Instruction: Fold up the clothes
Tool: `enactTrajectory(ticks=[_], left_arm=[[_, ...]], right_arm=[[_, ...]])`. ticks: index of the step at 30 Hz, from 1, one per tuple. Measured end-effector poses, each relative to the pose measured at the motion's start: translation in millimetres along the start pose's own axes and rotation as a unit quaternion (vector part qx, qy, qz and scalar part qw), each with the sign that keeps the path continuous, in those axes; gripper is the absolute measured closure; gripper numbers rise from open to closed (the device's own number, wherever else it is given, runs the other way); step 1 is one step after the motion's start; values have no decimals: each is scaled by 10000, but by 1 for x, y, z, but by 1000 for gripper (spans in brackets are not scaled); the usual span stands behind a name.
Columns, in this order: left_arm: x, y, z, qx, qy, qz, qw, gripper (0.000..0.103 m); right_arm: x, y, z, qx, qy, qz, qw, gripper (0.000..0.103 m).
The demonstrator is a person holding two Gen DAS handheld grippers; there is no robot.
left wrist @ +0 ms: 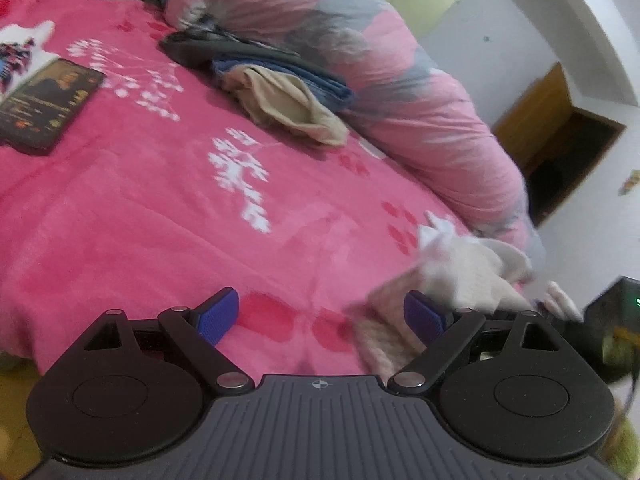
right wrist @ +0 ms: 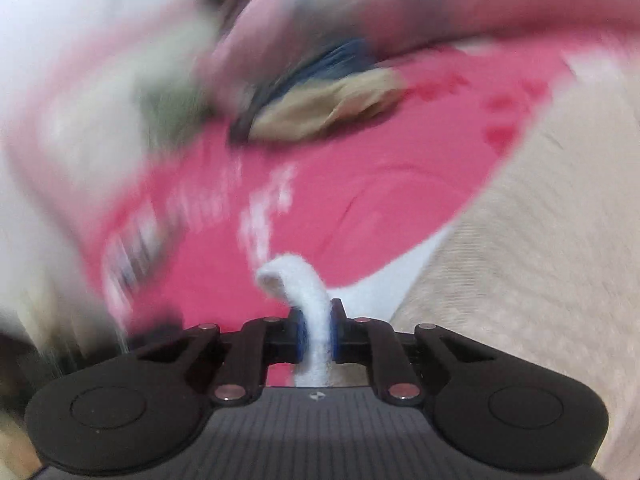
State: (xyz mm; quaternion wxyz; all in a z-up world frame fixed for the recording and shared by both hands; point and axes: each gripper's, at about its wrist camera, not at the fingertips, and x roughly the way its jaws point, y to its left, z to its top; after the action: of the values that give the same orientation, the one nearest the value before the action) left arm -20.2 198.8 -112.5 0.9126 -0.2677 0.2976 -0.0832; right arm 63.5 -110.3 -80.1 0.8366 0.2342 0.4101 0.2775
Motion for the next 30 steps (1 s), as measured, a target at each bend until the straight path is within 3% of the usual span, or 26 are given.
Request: enactTrajectory(ticks=[2,6,9,13,17,20,23,24,25,30], left_arm=[[4,-10,-5,206,93,-23,9997,12],[11,-30,-16,616,278,-70,9977,9],[17,-44,-24,924,416,-104,9948,6],[24,-64,-35,1332,600,-150,9892,6],[28,-86,-48,1988,584,-22,9783,6],[27,-103,-61,2665,613,30,9619,6],[31,-119,-77,3212,625,129,9449,7],[32,-123,-82,3337,589,193,9407,11],[35,-126,-87,3411,548,268,9380,24],[48,-137,-95,3394,453,536,9380,48]], right_arm=[[-35,-34,9,831,-644,263,9941,92],[-126,-88,4,1676,-2260,538,9581,92],[-204,-117,-25,1887,-3255,379,9257,92],[-272,-152,-87,2353,-4129,204,8796,92],[-291,-191,-145,3075,-4395,-78,8439,92],[-289,-215,-175,3546,-4410,-93,8245,92],[-286,-230,-180,3657,-4362,50,8222,92],[-286,-232,-178,3640,-4362,94,8229,92],[-285,-234,-175,3619,-4363,143,8237,92],[-287,-241,-161,3510,-4348,372,8285,92]])
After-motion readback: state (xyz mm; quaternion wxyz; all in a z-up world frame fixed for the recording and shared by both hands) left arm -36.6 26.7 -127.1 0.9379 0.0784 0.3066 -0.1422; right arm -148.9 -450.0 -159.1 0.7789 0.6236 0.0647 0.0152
